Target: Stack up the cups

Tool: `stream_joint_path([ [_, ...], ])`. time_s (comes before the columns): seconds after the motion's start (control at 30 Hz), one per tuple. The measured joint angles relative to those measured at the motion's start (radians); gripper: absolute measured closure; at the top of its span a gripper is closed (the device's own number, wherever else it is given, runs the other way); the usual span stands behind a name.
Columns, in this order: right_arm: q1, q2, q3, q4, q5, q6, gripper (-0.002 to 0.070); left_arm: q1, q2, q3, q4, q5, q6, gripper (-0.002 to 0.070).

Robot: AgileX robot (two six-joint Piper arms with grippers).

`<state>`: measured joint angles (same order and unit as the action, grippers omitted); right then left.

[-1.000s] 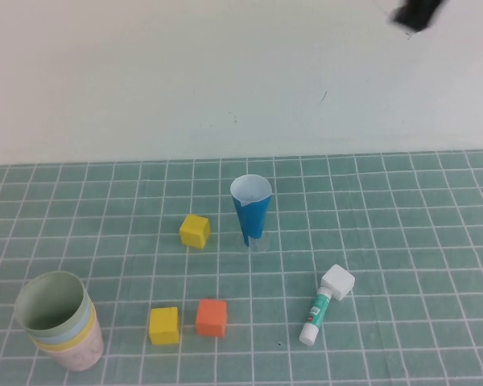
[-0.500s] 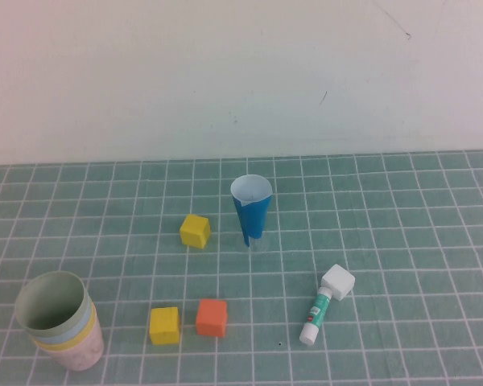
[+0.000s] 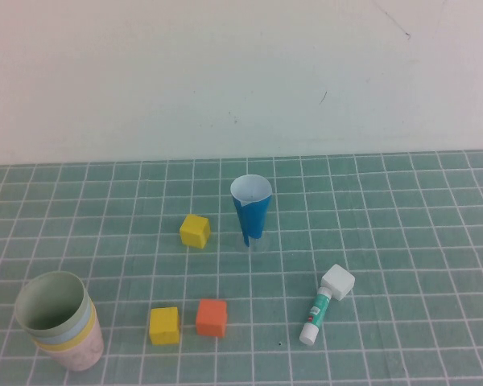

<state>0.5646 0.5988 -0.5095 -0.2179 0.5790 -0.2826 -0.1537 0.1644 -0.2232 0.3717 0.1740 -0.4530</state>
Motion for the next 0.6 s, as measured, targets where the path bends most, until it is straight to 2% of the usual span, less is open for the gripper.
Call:
stream_joint_path([
  [0.33,0.000,-0.107,0.101,0.108,0.150,0.000,0.0678,0.000,0.000,0.002,-0.006,0.026,0.000,0.0676],
  [0.6,0.000,-0.107,0.105,0.112,0.157,0.000,0.0678,0.000,-0.006,0.013,-0.006,0.018,0.000,0.0676],
])
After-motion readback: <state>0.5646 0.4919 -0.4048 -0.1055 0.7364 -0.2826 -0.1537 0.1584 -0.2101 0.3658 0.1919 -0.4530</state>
